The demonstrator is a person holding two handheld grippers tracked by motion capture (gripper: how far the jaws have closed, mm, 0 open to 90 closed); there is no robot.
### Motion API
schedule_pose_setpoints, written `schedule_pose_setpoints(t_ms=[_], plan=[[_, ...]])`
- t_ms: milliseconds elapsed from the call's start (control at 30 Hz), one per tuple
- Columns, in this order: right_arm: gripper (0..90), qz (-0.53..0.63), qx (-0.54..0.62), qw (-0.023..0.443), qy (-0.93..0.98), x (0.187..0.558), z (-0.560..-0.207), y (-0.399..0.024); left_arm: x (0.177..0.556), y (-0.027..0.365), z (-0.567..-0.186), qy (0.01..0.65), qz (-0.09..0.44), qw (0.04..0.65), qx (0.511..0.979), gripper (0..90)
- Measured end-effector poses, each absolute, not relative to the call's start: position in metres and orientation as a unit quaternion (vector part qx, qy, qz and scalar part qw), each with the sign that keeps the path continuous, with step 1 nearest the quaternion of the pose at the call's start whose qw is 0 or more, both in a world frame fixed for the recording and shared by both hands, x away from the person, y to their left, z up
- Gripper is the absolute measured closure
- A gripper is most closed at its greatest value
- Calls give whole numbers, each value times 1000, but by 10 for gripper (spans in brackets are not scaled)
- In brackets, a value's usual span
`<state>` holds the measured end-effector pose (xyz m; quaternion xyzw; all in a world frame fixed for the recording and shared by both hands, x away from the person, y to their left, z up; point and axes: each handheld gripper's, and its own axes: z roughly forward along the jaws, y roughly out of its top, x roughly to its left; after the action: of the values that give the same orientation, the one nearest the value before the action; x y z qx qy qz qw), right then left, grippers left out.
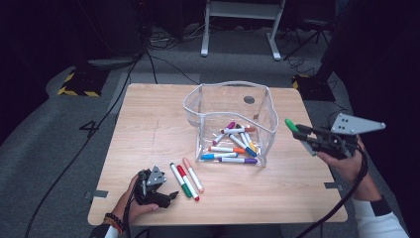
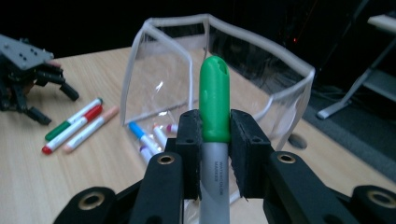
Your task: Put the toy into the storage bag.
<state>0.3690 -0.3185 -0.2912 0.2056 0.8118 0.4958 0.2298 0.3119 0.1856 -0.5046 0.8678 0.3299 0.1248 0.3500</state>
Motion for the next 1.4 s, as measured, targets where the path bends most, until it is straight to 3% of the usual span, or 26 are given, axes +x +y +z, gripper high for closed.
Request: schedule_pose_setpoints(t_ms=[200, 400, 867, 1133, 1400], plan=[[746, 493, 185, 231, 818, 400, -257, -291, 312, 186, -505, 331, 125, 350, 868, 144], [746, 467, 163, 221, 841, 429, -250, -250, 312, 186, -505, 331, 125, 350, 867, 144], [745, 355, 145, 182, 905, 487, -284, -166, 312, 186, -505, 331, 125, 350, 868, 144], [745, 279, 164, 146, 935, 507, -305, -161, 312, 185, -505, 331, 125, 350, 867, 145], [743, 212, 153, 80, 962, 508, -315, -155, 312, 185, -505, 331, 125, 350, 867, 144]])
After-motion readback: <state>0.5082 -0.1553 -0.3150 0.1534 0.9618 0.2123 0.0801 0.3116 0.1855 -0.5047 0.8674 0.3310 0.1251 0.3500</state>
